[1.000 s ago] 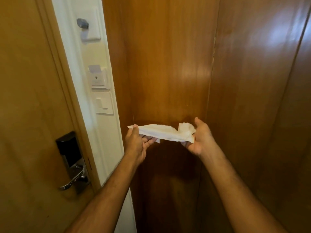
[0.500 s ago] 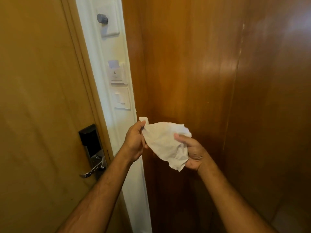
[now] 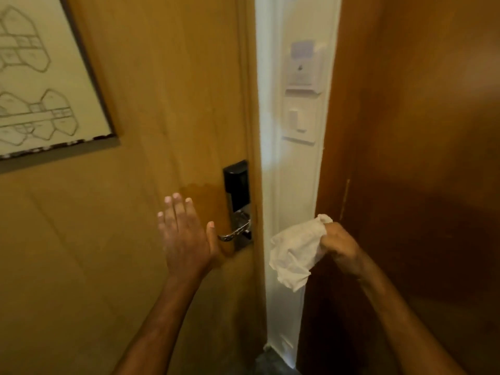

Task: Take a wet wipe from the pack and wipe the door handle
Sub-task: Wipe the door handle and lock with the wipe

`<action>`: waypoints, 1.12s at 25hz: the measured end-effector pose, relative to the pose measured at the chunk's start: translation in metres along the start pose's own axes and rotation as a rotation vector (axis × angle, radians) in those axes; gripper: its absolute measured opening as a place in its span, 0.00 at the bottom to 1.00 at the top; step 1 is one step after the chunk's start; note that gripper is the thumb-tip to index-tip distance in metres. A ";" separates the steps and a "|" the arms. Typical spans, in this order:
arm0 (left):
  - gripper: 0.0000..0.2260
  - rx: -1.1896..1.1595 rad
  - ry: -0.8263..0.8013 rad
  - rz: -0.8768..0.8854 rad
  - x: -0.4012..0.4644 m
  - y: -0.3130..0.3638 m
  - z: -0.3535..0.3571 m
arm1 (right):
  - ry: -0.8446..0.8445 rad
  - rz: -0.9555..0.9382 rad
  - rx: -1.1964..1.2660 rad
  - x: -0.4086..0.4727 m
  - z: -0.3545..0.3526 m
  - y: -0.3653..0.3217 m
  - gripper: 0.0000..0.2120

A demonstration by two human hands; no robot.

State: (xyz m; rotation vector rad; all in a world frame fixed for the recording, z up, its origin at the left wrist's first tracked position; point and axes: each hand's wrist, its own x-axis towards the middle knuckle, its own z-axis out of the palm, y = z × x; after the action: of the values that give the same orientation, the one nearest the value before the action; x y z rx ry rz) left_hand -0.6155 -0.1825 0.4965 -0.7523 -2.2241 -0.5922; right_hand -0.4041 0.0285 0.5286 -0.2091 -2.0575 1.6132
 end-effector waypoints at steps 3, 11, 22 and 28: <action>0.35 0.223 0.130 0.090 -0.003 -0.063 0.010 | -0.174 0.074 -0.338 0.019 0.037 0.038 0.11; 0.41 0.502 0.316 0.077 0.026 -0.120 0.005 | -0.105 -0.200 -0.883 0.075 0.128 0.099 0.05; 0.40 0.587 0.371 0.047 0.033 -0.128 0.018 | 0.811 0.387 -0.057 0.170 0.219 0.118 0.27; 0.42 0.621 0.425 0.077 0.031 -0.137 0.029 | 0.830 0.168 -0.260 0.112 0.256 0.089 0.14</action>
State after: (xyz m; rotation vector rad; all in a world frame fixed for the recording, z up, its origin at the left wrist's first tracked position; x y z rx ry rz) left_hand -0.7379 -0.2543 0.4755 -0.3429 -1.8158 0.0018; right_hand -0.6401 -0.1197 0.4373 -0.9818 -1.5883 1.0538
